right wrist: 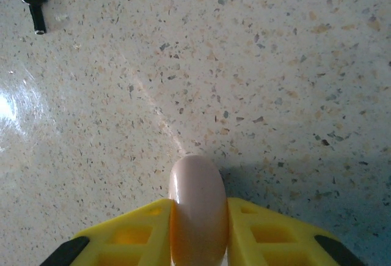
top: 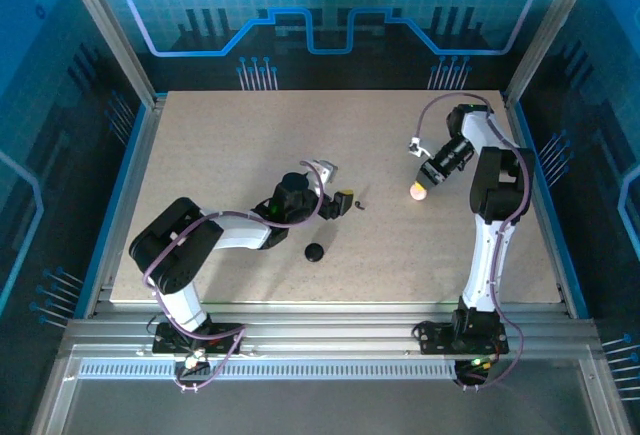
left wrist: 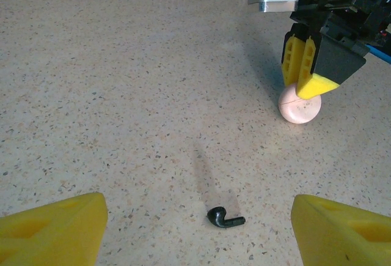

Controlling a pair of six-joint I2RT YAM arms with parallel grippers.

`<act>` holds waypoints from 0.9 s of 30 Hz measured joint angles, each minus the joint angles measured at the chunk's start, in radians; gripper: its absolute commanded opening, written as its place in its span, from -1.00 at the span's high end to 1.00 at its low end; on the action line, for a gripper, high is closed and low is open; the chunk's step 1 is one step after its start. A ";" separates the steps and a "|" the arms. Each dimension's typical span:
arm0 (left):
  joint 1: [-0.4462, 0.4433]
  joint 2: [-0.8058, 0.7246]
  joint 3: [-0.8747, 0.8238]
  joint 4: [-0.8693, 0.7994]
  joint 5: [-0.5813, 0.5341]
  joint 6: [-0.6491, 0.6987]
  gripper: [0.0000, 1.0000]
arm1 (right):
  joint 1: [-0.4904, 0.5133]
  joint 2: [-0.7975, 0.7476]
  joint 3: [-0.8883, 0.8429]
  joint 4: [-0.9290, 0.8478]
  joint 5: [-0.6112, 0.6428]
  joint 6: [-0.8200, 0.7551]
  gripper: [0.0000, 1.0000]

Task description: Insert the wireless bluetooth earbuds into the charging case

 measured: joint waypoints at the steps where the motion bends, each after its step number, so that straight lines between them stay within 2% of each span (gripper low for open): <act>1: 0.000 0.000 0.003 -0.003 0.000 0.000 -0.59 | -0.005 0.003 0.005 0.000 -0.002 0.000 0.44; 15: -0.006 0.000 0.023 -0.025 0.000 0.002 -0.59 | -0.045 0.027 0.026 0.007 -0.007 0.007 0.22; 27: -0.007 0.000 0.039 -0.054 0.000 0.023 -0.60 | -0.054 0.043 0.026 0.034 -0.027 0.026 0.21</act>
